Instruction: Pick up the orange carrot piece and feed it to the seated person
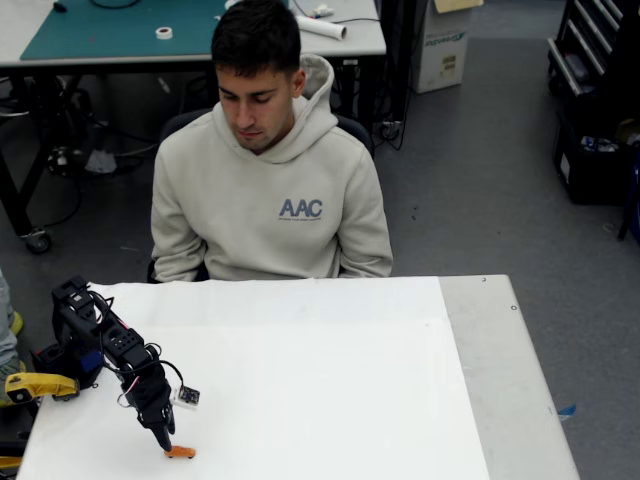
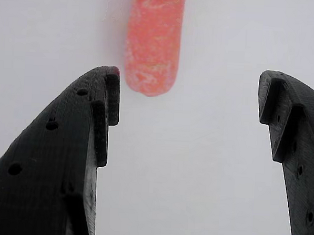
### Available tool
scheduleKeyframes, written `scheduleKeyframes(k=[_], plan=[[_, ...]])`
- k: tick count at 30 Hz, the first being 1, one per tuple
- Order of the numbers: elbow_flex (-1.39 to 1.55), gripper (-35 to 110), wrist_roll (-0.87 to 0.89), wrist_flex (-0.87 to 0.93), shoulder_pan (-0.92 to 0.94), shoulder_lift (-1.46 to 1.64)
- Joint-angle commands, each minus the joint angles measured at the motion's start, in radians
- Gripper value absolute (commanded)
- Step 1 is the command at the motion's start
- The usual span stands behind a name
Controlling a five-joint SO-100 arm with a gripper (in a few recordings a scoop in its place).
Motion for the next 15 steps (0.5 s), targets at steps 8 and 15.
scheduleKeyframes(k=[8,15], plan=[[-0.017,20,-0.006,0.009,0.025,0.046],[-0.009,20,-0.008,0.008,0.026,0.038]])
